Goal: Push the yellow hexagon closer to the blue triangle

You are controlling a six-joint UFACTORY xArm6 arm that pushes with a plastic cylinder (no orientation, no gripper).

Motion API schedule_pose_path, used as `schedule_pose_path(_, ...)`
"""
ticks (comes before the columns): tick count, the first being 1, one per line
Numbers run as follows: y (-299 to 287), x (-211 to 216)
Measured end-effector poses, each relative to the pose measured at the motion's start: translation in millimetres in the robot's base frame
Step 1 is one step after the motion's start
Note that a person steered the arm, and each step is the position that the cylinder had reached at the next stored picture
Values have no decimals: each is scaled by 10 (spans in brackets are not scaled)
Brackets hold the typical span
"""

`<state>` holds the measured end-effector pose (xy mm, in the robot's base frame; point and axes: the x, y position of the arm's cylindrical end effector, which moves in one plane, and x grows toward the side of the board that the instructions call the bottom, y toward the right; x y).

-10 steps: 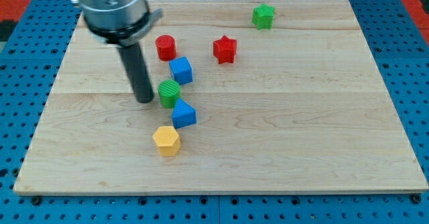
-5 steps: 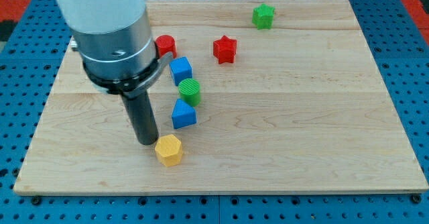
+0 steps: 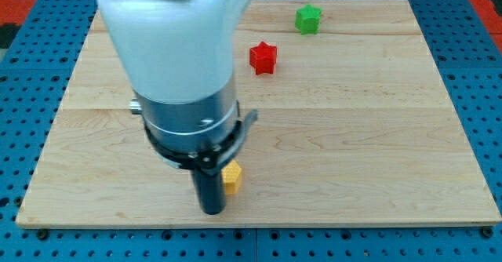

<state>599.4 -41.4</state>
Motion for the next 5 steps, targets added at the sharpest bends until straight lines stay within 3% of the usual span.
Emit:
schedule_pose_path(2,57,-286)
schedule_pose_path(4,20,-92)
schedule_pose_path(5,749,-49)
